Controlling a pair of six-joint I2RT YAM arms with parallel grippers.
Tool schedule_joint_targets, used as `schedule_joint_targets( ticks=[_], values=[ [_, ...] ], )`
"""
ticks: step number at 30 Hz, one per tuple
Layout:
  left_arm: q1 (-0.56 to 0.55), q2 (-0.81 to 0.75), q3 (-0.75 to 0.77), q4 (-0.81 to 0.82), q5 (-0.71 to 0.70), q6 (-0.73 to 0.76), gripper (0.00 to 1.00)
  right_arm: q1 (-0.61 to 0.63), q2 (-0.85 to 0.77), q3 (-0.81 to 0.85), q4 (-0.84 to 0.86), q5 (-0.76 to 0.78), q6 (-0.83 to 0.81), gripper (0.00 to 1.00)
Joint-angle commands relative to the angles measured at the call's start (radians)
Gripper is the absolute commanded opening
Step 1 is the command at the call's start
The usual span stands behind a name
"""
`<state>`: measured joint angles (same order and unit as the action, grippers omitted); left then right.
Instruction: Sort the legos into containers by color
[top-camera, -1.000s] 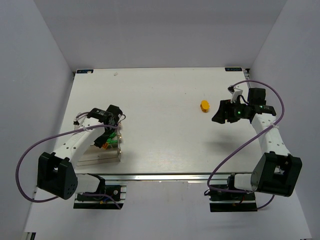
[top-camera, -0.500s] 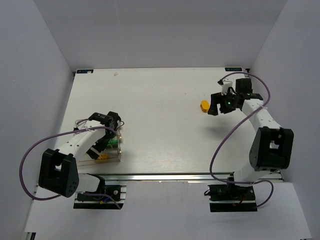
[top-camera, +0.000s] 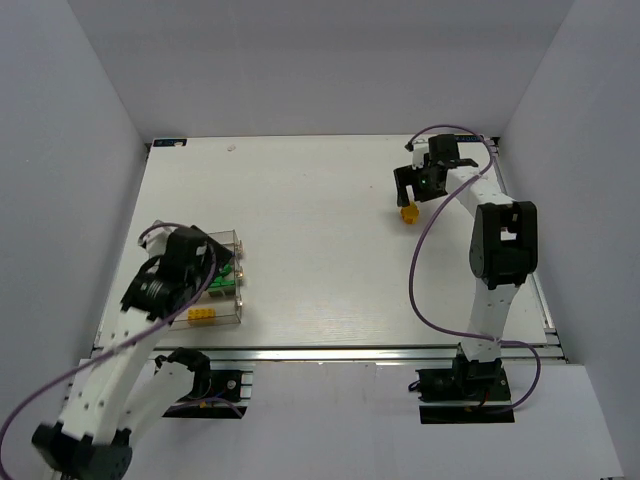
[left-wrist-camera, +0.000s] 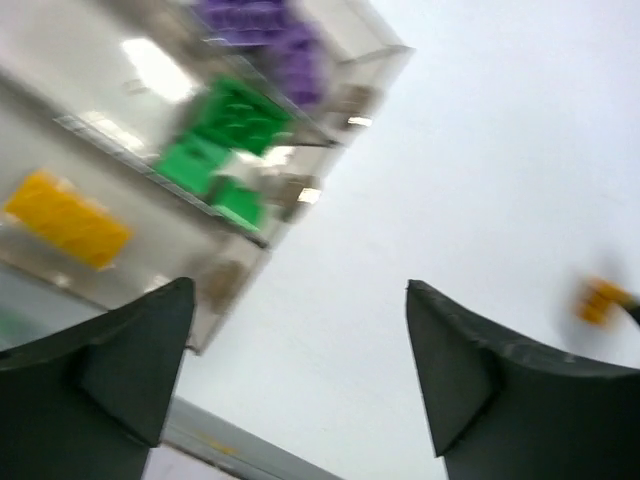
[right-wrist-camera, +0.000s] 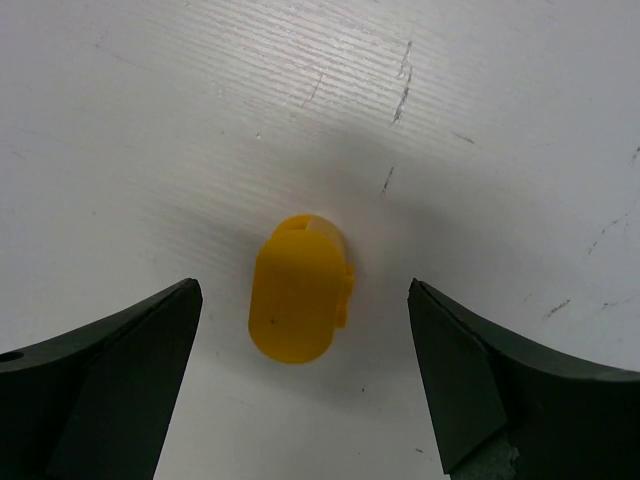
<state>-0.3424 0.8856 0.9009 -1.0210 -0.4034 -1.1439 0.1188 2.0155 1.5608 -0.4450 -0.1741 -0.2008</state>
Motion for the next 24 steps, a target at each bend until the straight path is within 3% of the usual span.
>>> schedule_joint_targets(
  ticks=[1,7,14,17,18,20,21,24],
  values=[
    [-0.003,-0.222,-0.085,0.228,0.135,0.145,0.98,0.041,0.034,0.073,0.017,0.087,-0.003,0.89],
    [-0.003,-0.343,-0.1,0.185,0.14,0.138,0.98,0.054,0.089,0.068,0.019,0.136,-0.003,0.88],
    [-0.003,-0.389,-0.123,0.193,0.178,0.139,0.98,0.053,0.101,0.05,-0.043,0.151,0.009,0.74],
    [-0.003,-0.408,-0.148,0.255,0.219,0.168,0.98,0.047,0.103,0.061,-0.081,0.107,-0.006,0.52],
    [-0.003,-0.416,-0.154,0.301,0.236,0.182,0.98,0.047,0.097,0.064,-0.087,0.081,-0.028,0.36],
    [-0.003,-0.427,-0.172,0.361,0.276,0.226,0.98,0.051,0.077,0.08,-0.131,-0.085,-0.069,0.19],
    [-0.003,-0.436,-0.178,0.427,0.32,0.245,0.98,0.051,0.071,0.093,-0.161,-0.15,-0.1,0.0],
    [-0.003,-0.481,-0.214,0.553,0.398,0.295,0.98,0.085,0.054,0.166,-0.302,-0.413,-0.265,0.0]
  ],
)
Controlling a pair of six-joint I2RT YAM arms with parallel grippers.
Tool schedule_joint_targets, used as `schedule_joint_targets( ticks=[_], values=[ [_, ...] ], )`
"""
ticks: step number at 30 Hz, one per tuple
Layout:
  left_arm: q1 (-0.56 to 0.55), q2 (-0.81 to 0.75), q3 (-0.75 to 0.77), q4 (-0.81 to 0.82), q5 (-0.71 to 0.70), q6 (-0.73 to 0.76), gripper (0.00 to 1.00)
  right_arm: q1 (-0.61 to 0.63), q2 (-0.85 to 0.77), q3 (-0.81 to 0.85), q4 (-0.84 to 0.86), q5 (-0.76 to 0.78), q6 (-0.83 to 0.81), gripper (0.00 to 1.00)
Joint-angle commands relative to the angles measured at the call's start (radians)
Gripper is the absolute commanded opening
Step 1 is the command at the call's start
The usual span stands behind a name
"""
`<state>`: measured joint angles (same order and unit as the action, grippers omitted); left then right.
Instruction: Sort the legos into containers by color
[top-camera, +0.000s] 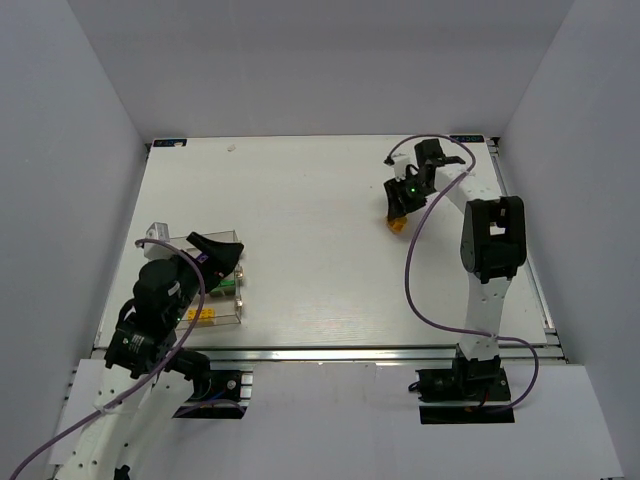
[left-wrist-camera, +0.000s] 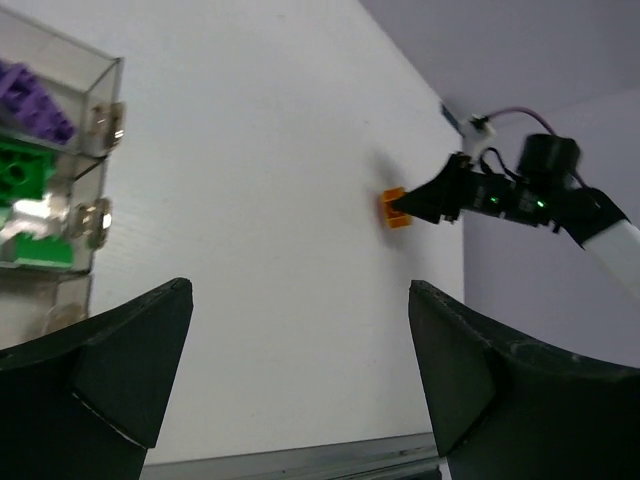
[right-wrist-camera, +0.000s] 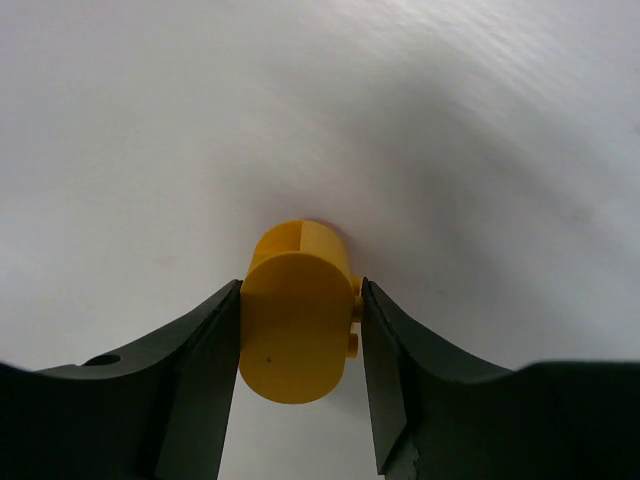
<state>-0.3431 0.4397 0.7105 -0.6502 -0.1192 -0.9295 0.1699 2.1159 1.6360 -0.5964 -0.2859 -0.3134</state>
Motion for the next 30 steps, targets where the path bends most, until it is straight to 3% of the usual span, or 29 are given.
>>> schedule_joint_targets(
  ticks=[1,2,6,12,21,24,26,30],
  values=[
    [-0.002,-0.042,-0.031,0.208,0.118,0.087,0.98,0.067,-0.047,0.117,-0.198,-0.358,-0.203,0.0],
    [-0.002,-0.054,-0.035,0.228,0.16,0.101,0.98,0.083,-0.045,0.142,-0.297,-0.453,-0.299,0.0],
    [-0.002,-0.049,-0.045,0.326,0.245,0.118,0.98,0.199,-0.048,0.26,-0.426,-0.596,-0.42,0.0],
    [-0.002,-0.047,-0.036,0.473,0.351,0.124,0.98,0.489,0.007,0.369,-0.418,-0.723,-0.304,0.0],
    [-0.002,-0.018,0.03,0.534,0.409,0.115,0.98,0.747,0.11,0.493,-0.034,-0.757,0.064,0.0],
    [-0.002,-0.032,0.041,0.535,0.406,0.113,0.98,0.804,0.133,0.464,0.12,-0.754,0.163,0.0],
    [0.007,-0.045,0.052,0.518,0.398,0.112,0.98,0.821,0.139,0.434,0.247,-0.698,0.276,0.0],
    [0.007,-0.071,0.064,0.482,0.383,0.113,0.98,0.884,0.187,0.47,0.285,-0.555,0.333,0.0]
  ],
)
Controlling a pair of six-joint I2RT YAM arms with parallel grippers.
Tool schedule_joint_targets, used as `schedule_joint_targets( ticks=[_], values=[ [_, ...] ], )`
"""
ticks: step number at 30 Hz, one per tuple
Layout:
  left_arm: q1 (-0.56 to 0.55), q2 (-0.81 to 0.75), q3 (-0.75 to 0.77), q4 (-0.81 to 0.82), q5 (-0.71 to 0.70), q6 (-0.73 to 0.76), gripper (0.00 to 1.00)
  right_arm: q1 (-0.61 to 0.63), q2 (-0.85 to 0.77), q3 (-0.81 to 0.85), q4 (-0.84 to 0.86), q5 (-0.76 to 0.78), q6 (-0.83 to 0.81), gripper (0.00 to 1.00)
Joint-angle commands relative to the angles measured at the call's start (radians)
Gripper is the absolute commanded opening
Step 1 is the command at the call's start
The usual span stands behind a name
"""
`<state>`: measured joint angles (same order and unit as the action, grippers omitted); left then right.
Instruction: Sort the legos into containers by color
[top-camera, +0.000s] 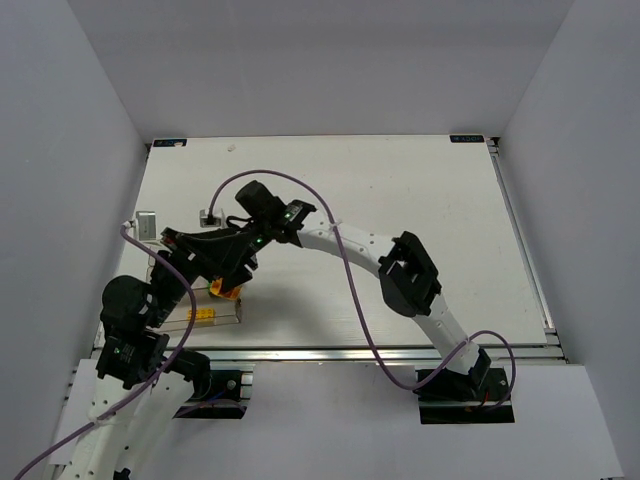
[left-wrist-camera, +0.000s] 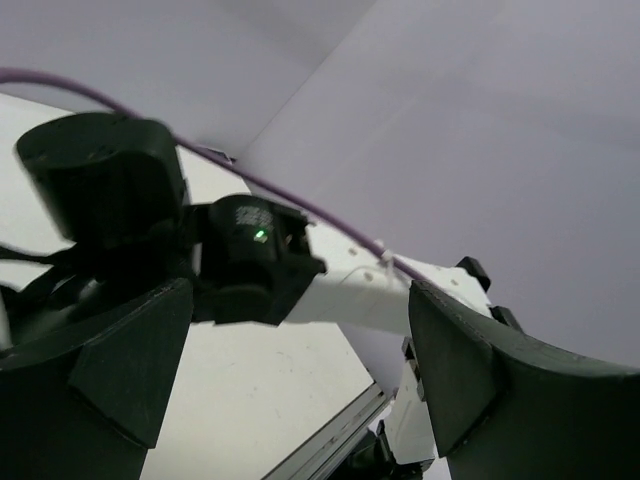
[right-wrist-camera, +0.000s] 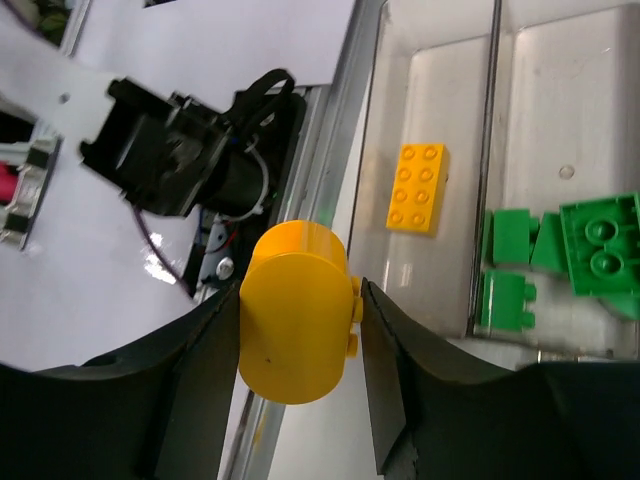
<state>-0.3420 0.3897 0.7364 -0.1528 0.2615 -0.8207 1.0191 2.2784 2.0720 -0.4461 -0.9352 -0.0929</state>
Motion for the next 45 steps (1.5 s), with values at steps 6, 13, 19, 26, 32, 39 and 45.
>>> schedule_joint_targets(
  ticks=[6,13,19,26,32,39,45],
  values=[
    [0.006,-0.084,0.031,-0.054,-0.027,-0.012,0.98,0.082,0.065,0.033,0.153,0.219,0.114,0.0],
    [0.006,-0.127,0.027,-0.111,-0.044,-0.026,0.98,0.096,0.089,0.025,0.129,0.407,0.045,0.11],
    [0.006,-0.127,0.027,-0.122,-0.044,-0.029,0.98,0.096,0.081,0.036,0.118,0.415,0.024,0.49],
    [0.006,-0.103,0.026,-0.081,-0.024,-0.04,0.98,0.091,0.007,0.042,0.095,0.323,0.03,0.66],
    [0.006,-0.071,0.034,-0.044,0.013,-0.043,0.97,0.052,-0.103,0.031,0.043,0.308,0.054,0.67],
    [0.006,-0.014,-0.044,0.087,0.123,-0.061,0.48,-0.197,-0.38,-0.199,0.009,0.316,0.085,0.77],
    [-0.005,0.031,-0.134,0.133,0.166,-0.06,0.31,-0.464,-0.549,-0.363,-0.087,0.459,0.047,0.89]
  ],
)
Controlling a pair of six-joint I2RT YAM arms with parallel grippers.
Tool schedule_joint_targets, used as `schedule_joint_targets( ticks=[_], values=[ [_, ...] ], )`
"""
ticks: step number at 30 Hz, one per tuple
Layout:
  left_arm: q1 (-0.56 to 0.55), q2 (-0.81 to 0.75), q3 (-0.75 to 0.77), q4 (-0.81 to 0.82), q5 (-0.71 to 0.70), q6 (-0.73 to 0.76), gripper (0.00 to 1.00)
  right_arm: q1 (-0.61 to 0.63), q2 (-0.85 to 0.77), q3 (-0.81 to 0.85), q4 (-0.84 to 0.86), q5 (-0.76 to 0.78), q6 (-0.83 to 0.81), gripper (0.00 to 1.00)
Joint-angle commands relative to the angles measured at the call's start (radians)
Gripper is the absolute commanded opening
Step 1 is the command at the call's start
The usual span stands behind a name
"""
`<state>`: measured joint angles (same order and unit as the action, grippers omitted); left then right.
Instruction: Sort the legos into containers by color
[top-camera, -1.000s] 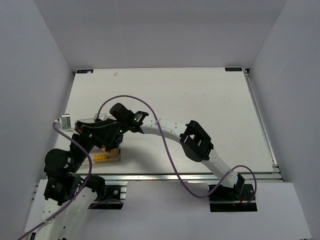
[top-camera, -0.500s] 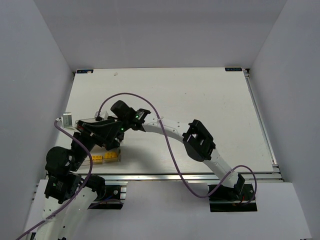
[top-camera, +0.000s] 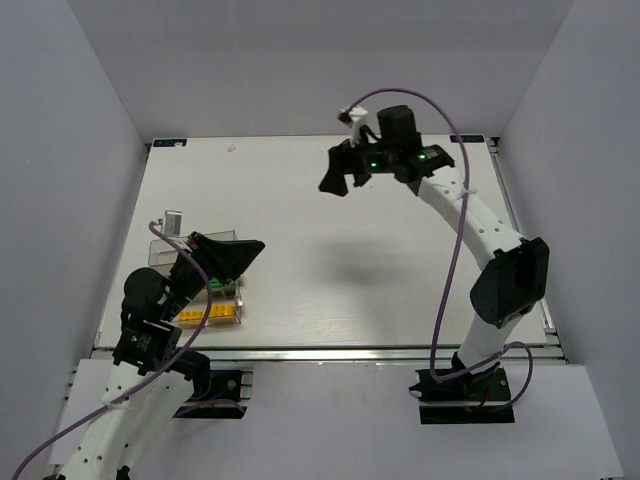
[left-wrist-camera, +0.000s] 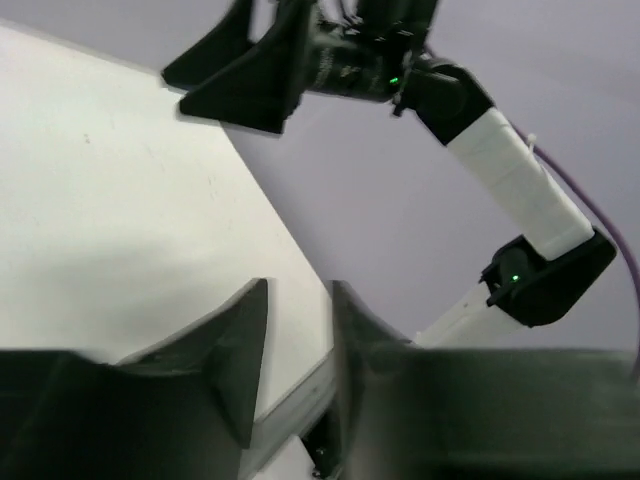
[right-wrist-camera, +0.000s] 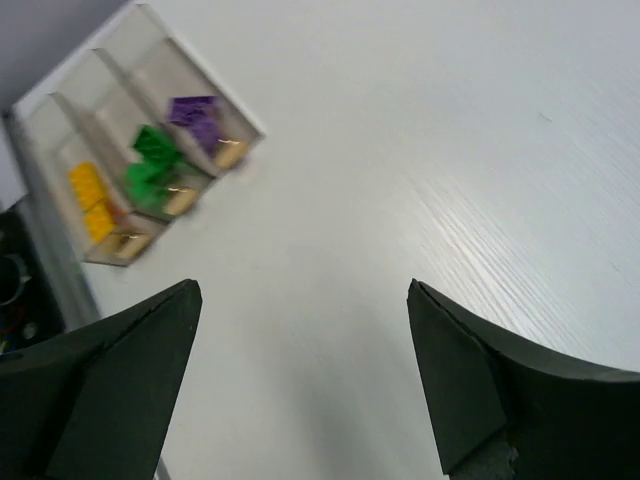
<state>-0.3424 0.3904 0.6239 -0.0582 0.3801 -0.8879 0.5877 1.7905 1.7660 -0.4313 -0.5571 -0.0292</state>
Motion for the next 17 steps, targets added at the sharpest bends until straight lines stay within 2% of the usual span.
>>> schedule_joint_targets(
  ticks=[1,3,4,7,10,13,17],
  values=[
    [-0.004,0.06,-0.026,0.005,0.045,0.03,0.47,-0.079,-0.075,-0.063,-0.125,0.107,-0.035,0.89],
    [-0.004,0.105,-0.012,-0.04,0.034,0.055,0.66,-0.103,-0.118,-0.079,-0.2,0.208,-0.066,0.89],
    [-0.004,0.16,-0.006,-0.084,0.033,0.084,0.78,-0.115,-0.131,-0.083,-0.227,0.238,-0.096,0.89],
    [-0.014,0.247,0.022,-0.133,0.025,0.147,0.91,-0.129,-0.207,-0.152,-0.25,0.348,-0.121,0.89],
    [-0.014,0.362,0.049,-0.158,0.011,0.216,0.98,-0.138,-0.315,-0.287,-0.198,0.378,-0.14,0.89],
    [-0.023,0.487,0.083,-0.163,0.002,0.277,0.98,-0.141,-0.4,-0.341,-0.208,0.401,-0.133,0.89],
    [-0.032,0.554,0.12,-0.161,-0.017,0.34,0.98,-0.144,-0.483,-0.41,-0.163,0.457,-0.165,0.9]
  ],
)
